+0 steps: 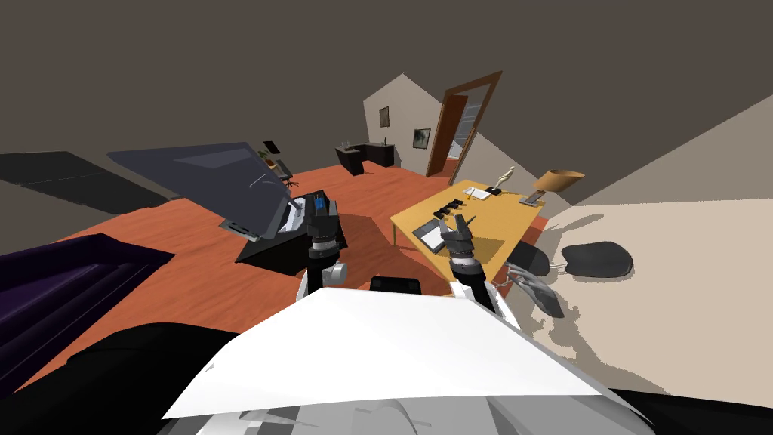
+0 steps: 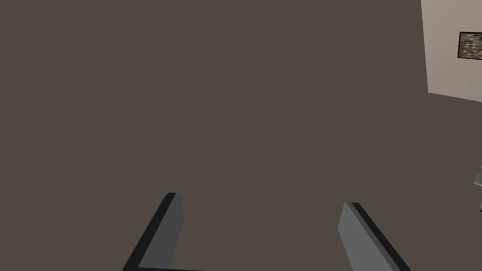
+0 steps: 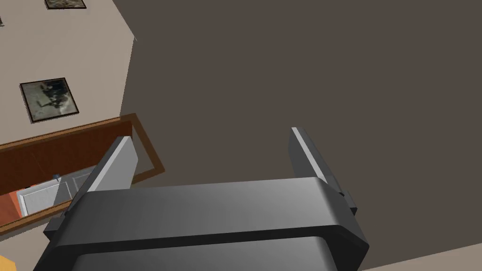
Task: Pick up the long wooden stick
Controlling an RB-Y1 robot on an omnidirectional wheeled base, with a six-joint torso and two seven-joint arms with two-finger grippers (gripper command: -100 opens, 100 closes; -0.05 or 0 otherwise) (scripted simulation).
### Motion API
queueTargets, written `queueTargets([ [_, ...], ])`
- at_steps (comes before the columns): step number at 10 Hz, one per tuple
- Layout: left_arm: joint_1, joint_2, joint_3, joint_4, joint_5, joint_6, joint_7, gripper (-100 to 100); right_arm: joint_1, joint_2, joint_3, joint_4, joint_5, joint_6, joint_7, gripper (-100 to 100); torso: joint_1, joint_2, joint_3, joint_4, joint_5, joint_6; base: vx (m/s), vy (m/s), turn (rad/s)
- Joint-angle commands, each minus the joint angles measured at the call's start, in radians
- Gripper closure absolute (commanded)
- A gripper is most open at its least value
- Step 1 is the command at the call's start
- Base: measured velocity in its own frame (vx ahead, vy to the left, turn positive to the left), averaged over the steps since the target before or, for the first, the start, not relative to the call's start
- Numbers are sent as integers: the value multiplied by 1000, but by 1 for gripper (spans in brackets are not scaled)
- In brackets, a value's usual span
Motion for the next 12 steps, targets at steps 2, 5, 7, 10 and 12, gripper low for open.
queueTargets([
  [2, 0, 0, 0, 0, 0, 0, 0, 0, -4, -63, 56, 73, 13, -9, -67, -100, 0, 0, 0, 0, 0, 0, 9, 23, 75],
  [5, 0, 0, 0, 0, 0, 0, 0, 0, -5, -102, 89, 132, 20, -25, -107, -100, -1, 1, 1, 0, 0, 0, 7, 21, 89],
  [7, 0, 0, 0, 0, 0, 0, 0, 0, -7, -143, 123, 185, 28, -41, -148, -100, 0, 1, 0, 0, 0, 0, 9, 28, 101],
  [10, 0, 0, 0, 0, 0, 0, 0, 0, -9, -183, 159, 251, 35, -58, -191, -100, -1, 1, 1, 0, 0, 0, 5, 18, 71],
  [12, 0, 0, 0, 0, 0, 0, 0, 0, -10, -225, 195, 311, 43, -75, -236, -100, 0, 1, 1, 0, 0, 0, 9, 31, 104],
])
